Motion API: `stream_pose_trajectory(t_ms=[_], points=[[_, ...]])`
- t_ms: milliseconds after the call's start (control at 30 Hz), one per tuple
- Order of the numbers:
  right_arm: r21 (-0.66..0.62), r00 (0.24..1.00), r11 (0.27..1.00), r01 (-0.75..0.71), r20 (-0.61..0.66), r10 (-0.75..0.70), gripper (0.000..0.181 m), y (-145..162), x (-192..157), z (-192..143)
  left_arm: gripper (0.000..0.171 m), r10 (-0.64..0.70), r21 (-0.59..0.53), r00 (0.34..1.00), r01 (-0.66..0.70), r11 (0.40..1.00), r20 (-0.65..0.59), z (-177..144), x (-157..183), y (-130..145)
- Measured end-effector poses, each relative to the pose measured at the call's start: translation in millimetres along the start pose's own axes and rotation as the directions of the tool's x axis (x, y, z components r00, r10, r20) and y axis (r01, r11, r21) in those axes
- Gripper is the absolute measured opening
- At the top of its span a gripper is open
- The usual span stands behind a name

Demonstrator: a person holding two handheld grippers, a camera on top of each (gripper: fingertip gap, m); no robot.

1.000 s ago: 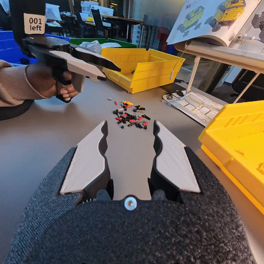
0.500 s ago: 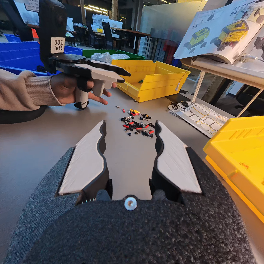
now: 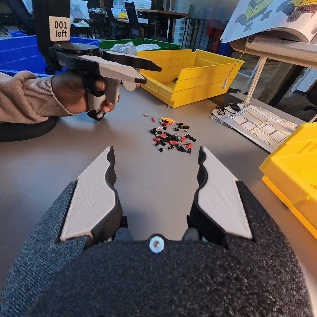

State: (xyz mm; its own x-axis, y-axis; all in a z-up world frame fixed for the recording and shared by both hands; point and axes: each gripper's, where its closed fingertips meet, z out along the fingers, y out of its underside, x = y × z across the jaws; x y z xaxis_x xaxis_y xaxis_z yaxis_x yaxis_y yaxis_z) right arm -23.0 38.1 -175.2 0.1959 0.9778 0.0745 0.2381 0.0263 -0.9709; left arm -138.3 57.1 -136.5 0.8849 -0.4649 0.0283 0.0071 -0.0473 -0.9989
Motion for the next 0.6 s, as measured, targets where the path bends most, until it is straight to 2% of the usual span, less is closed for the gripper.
stream_pose_trajectory(t_ms=[133, 233, 300, 400, 500, 600], points=[[0.022, 1.0, 1.0, -0.001, 0.014, 0.001, 0.087, -4.9, -2.7, -3.2, 0.07, 0.031, -0.016, 0.999, -0.03, 0.999, 0.017, -1.4, 0.3, 0.8], [0.052, 1.0, 0.999, -0.009, 0.001, 0.009, 0.082, -10.6, 1.1, -6.7, 0.063, 0.003, -0.035, 1.0, -0.003, 0.999, 0.013, -0.9, -0.8, 4.6], [0.082, 1.0, 0.996, -0.02, -0.02, 0.022, 0.071, -15.3, 7.6, -10.5, 0.058, -0.014, -0.039, 0.999, 0.015, 0.999, 0.028, -1.0, -5.8, 6.2], [0.115, 0.99, 0.993, -0.021, -0.135, 0.037, 0.05, -17.2, 34.5, -16.5, 0.057, -0.038, -0.03, 0.998, 0.04, 0.999, 0.05, -1.9, -12.8, 6.0], [0.119, 0.952, 0.992, 0.04, -0.307, -0.002, 0.024, -28.1, 78.4, -19.3, 0.055, -0.052, -0.029, 0.996, 0.054, 0.998, 0.069, -2.9, -17.4, 5.9], [0.168, 0.946, 0.984, 0.067, -0.324, -0.009, 0.004, -62.2, 110.0, -12.3, 0.053, -0.052, -0.038, 0.996, 0.055, 0.998, 0.068, -3.3, -17.0, 6.7]])
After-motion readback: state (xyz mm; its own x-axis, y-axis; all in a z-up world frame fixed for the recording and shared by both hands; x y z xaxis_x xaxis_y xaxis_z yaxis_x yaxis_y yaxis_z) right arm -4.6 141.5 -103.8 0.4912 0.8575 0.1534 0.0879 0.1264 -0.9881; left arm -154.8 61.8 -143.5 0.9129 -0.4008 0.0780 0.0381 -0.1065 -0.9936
